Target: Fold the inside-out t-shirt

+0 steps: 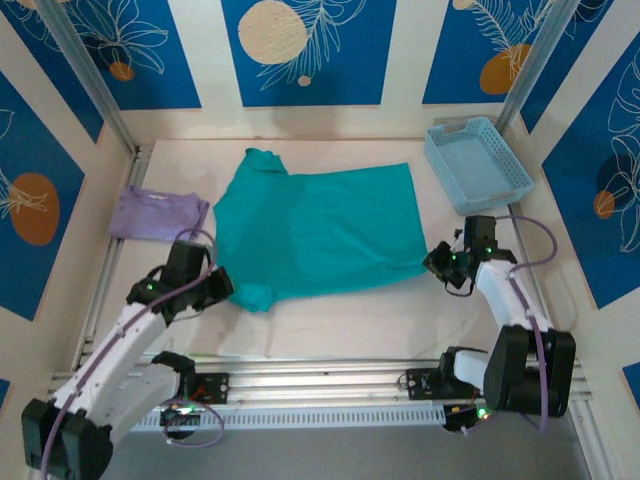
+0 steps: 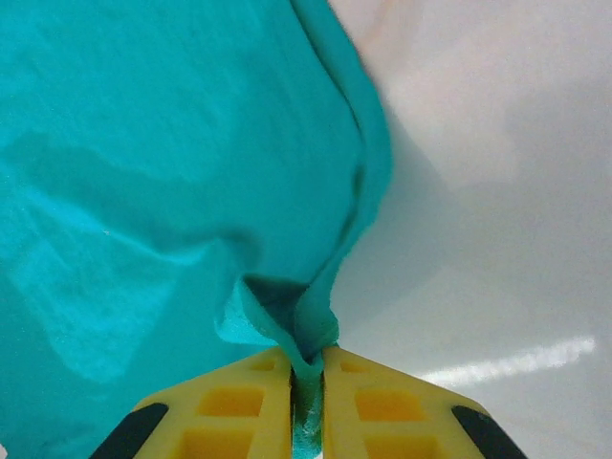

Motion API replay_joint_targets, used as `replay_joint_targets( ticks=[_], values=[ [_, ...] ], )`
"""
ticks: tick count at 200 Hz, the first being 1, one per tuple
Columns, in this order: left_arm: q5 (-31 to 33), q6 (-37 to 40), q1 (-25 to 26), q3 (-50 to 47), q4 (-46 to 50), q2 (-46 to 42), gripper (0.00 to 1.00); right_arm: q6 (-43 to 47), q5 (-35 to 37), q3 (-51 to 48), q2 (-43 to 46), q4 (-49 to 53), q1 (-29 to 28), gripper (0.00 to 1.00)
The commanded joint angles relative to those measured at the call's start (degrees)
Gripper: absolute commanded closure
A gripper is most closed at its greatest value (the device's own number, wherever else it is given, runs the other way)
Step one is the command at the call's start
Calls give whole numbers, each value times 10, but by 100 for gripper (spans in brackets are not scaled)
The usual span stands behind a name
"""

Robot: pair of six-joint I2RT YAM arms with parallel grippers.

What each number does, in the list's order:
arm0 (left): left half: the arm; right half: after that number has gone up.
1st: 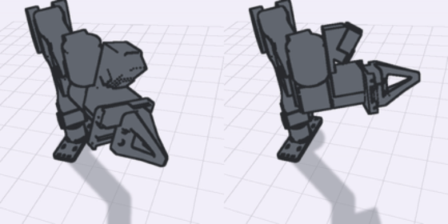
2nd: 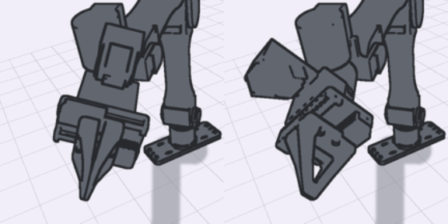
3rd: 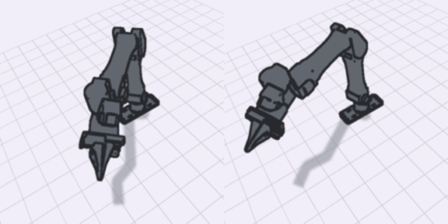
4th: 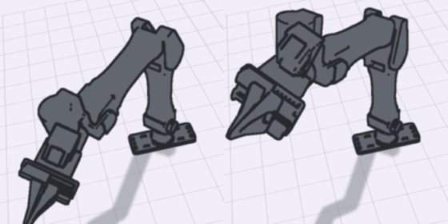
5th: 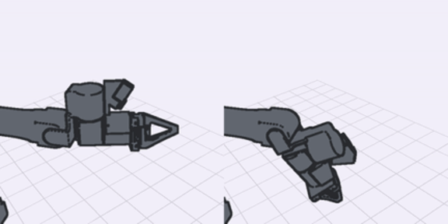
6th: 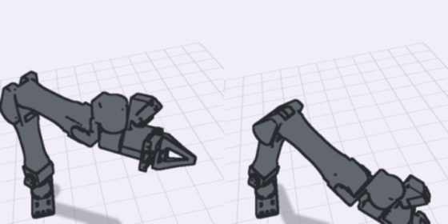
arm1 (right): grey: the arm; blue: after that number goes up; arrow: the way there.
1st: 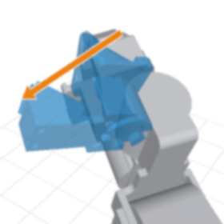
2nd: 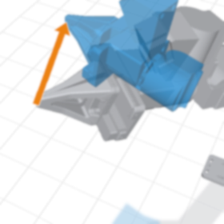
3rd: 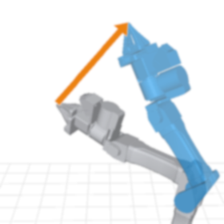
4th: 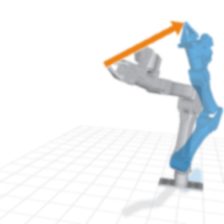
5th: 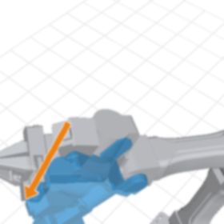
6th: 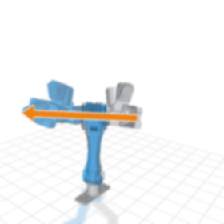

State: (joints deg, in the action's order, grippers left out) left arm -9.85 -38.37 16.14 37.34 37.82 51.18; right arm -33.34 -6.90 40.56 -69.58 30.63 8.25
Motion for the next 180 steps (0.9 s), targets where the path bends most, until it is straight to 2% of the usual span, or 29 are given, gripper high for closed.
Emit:
replay_joint_targets(
  ticks=[1, 92, 180],
  values=[
    [-67, 56, -39, 37, -53, 50, 100, 20, -16, 44, -47, -31, -3, 86],
    [-133, 56, -127, 146, -156, 245, 100, 45, 7, 156, -203, -59, -23, 85],
    [-79, 37, -129, 193, -202, 311, 100, 49, 18, 180, -245, -80, -28, 85]
  ],
)
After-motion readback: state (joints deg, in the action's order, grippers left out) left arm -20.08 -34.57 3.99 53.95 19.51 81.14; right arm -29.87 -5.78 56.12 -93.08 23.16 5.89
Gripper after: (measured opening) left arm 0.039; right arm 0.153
